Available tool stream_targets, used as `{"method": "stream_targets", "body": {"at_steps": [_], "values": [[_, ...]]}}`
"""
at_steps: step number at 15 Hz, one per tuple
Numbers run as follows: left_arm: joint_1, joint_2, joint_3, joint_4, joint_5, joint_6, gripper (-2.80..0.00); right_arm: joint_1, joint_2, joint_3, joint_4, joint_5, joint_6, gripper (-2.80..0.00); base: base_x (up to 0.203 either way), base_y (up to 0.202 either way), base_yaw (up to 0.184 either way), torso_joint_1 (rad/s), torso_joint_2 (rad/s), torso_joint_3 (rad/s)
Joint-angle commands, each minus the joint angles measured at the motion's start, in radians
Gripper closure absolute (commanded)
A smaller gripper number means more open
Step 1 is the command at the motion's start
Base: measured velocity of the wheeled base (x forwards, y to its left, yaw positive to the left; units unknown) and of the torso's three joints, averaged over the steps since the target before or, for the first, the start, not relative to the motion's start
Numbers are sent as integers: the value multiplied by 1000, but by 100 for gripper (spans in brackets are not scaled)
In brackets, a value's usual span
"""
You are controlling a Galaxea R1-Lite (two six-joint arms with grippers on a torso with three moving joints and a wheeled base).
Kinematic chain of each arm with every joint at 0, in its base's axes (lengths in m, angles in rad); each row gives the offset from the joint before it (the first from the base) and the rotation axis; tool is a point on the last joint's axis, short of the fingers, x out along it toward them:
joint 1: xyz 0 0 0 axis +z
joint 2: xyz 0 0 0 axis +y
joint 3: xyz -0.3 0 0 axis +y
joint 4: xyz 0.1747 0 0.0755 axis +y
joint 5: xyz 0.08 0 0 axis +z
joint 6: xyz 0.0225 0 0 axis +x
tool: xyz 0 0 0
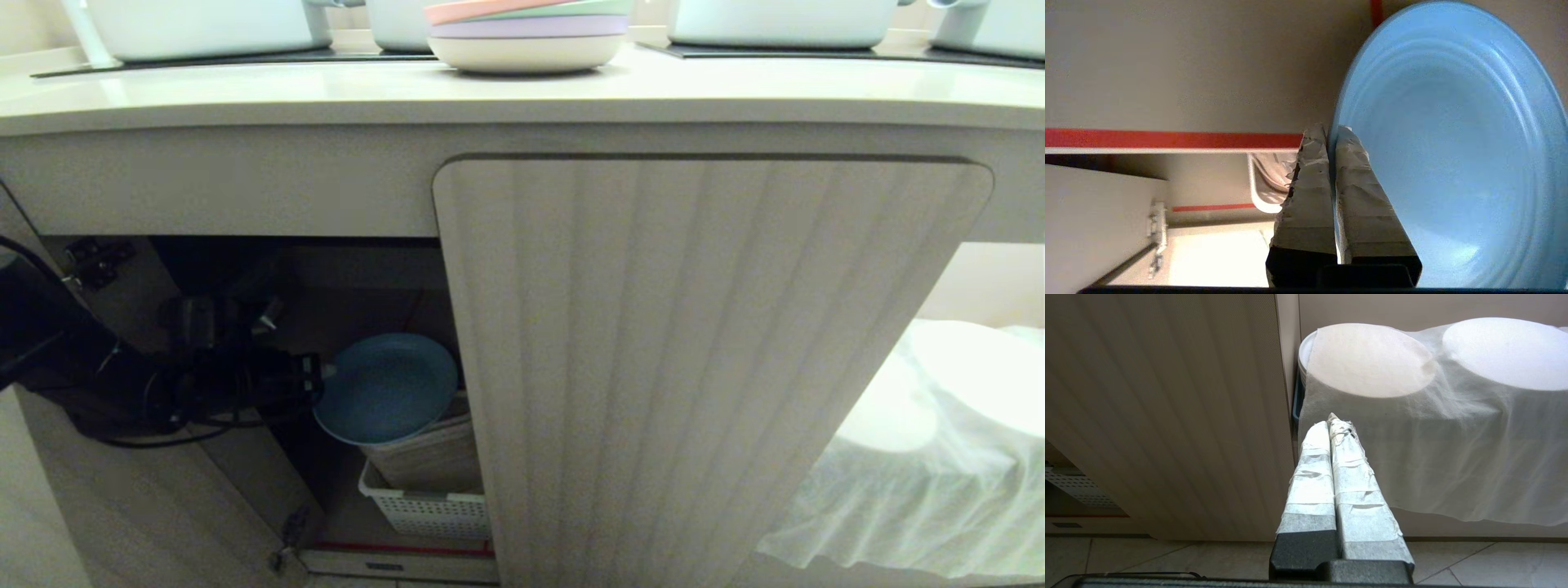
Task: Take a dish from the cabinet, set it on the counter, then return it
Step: Take the plate from the cabinet, then place it on the table
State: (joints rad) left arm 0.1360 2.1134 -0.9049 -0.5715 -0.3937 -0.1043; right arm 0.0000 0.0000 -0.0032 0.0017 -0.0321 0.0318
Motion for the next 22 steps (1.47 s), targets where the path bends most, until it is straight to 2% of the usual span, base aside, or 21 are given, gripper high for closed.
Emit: {"method": "stream_targets", "body": {"at_steps": [1, 6, 9, 13, 15, 18, 22], "values": [[7, 7, 1, -4, -16, -2, 0, 2, 0, 0, 0, 0, 0, 0, 0, 0, 0, 0, 0, 0], [21, 10, 4, -2, -23, -2, 0, 2, 0, 0, 0, 0, 0, 0, 0, 0, 0, 0, 0, 0], [44, 10, 23, -6, -95, 1, 0, 1, 0, 0, 0, 0, 0, 0, 0, 0, 0, 0, 0, 0], [54, 5, 44, -13, -119, 12, 0, 0, 0, 0, 0, 0, 0, 0, 0, 0, 0, 0, 0, 0], [70, 5, 62, -15, -161, 50, 0, 0, 0, 0, 0, 0, 0, 0, 0, 0, 0, 0, 0, 0], [117, -6, 80, -19, -258, 112, 0, 0, 0, 0, 0, 0, 0, 0, 0, 0, 0, 0, 0, 0], [131, -35, 130, -22, -305, 186, 0, 0, 0, 0, 0, 0, 0, 0, 0, 0, 0, 0, 0, 0]]}}
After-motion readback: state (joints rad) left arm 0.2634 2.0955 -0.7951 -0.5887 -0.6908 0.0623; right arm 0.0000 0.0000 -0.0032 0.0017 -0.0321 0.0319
